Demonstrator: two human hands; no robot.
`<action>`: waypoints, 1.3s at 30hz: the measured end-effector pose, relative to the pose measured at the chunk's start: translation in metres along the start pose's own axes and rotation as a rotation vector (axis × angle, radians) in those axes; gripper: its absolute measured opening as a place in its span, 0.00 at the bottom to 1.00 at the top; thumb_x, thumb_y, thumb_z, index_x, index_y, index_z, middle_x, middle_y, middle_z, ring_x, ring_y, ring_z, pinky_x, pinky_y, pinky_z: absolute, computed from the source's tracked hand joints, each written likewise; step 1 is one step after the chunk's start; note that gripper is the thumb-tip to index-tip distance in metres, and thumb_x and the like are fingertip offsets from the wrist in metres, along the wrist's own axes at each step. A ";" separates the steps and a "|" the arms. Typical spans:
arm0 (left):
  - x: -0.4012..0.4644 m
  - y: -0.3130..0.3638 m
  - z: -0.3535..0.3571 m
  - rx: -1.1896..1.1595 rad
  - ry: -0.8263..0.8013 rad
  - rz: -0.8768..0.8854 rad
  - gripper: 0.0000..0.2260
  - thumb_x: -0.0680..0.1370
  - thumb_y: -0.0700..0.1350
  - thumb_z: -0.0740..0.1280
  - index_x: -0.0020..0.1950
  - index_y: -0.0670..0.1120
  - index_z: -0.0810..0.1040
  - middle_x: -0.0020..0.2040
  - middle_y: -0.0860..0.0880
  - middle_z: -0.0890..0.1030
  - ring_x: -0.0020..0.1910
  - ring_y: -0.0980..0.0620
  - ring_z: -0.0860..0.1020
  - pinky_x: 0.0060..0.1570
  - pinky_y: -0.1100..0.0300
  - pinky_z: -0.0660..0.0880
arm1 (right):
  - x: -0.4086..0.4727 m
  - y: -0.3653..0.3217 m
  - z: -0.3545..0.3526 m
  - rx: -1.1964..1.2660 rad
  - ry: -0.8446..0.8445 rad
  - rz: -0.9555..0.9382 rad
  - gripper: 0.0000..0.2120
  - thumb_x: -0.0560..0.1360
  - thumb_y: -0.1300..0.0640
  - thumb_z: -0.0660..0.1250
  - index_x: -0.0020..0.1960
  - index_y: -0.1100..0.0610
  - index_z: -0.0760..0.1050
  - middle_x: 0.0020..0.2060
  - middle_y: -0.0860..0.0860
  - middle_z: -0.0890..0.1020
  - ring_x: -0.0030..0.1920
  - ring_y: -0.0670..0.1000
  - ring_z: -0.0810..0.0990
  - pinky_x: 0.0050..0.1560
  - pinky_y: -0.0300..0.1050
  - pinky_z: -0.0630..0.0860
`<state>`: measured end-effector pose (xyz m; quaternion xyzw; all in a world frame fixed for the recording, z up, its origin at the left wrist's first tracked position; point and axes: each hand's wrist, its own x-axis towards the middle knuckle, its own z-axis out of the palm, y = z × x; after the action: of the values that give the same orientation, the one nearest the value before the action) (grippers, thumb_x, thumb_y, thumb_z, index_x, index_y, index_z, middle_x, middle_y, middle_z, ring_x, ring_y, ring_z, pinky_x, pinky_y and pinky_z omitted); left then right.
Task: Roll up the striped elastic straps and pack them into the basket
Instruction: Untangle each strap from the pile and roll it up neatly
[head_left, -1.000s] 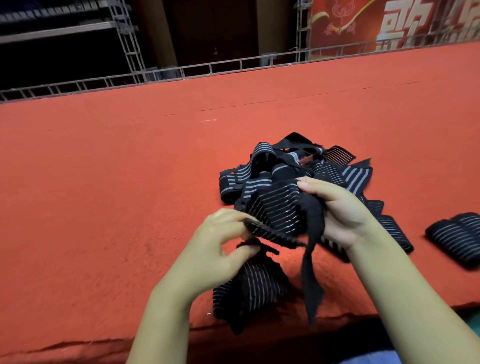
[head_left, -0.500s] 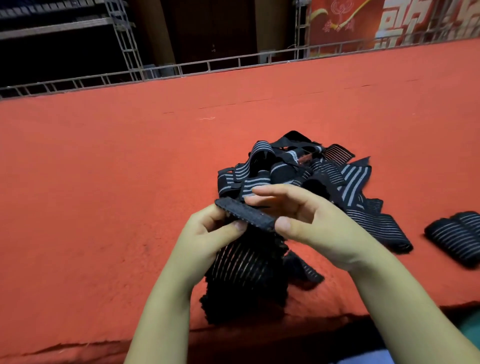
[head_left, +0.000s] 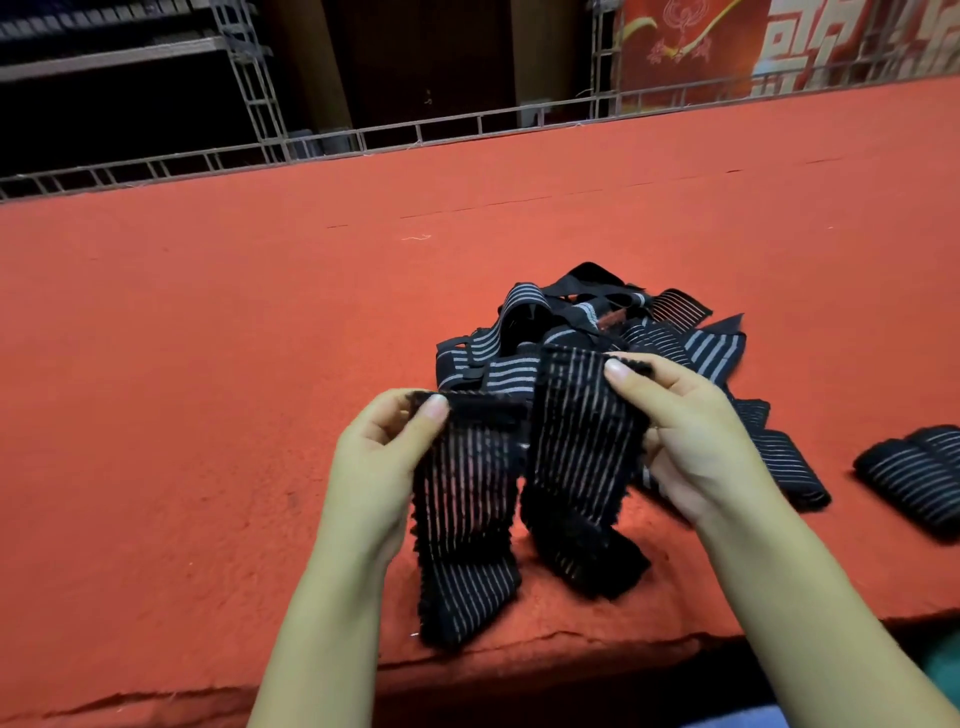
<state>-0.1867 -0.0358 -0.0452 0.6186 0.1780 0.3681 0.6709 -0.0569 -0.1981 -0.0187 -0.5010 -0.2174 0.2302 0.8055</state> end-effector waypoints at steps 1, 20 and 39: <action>0.002 0.000 -0.002 -0.036 0.092 -0.009 0.02 0.75 0.40 0.70 0.43 0.45 0.81 0.37 0.51 0.82 0.36 0.56 0.79 0.38 0.64 0.75 | -0.002 -0.004 -0.002 0.008 -0.002 0.016 0.06 0.78 0.66 0.61 0.49 0.62 0.77 0.27 0.48 0.81 0.24 0.41 0.77 0.23 0.31 0.71; -0.036 0.011 0.052 -0.210 -0.013 0.042 0.11 0.77 0.39 0.62 0.47 0.46 0.85 0.48 0.47 0.86 0.48 0.53 0.83 0.49 0.62 0.79 | -0.025 0.015 0.019 0.017 -0.054 -0.172 0.07 0.69 0.67 0.68 0.45 0.58 0.75 0.35 0.47 0.83 0.37 0.44 0.82 0.39 0.35 0.78; -0.036 0.011 0.048 -0.185 0.031 0.214 0.06 0.69 0.41 0.74 0.40 0.52 0.84 0.40 0.52 0.84 0.42 0.56 0.81 0.46 0.64 0.77 | -0.024 0.023 0.023 -0.026 -0.008 -0.298 0.11 0.69 0.64 0.73 0.49 0.56 0.75 0.42 0.48 0.82 0.42 0.40 0.82 0.46 0.33 0.76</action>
<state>-0.1801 -0.0951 -0.0342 0.5638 0.0867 0.4621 0.6790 -0.0929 -0.1870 -0.0337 -0.4728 -0.2954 0.1070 0.8233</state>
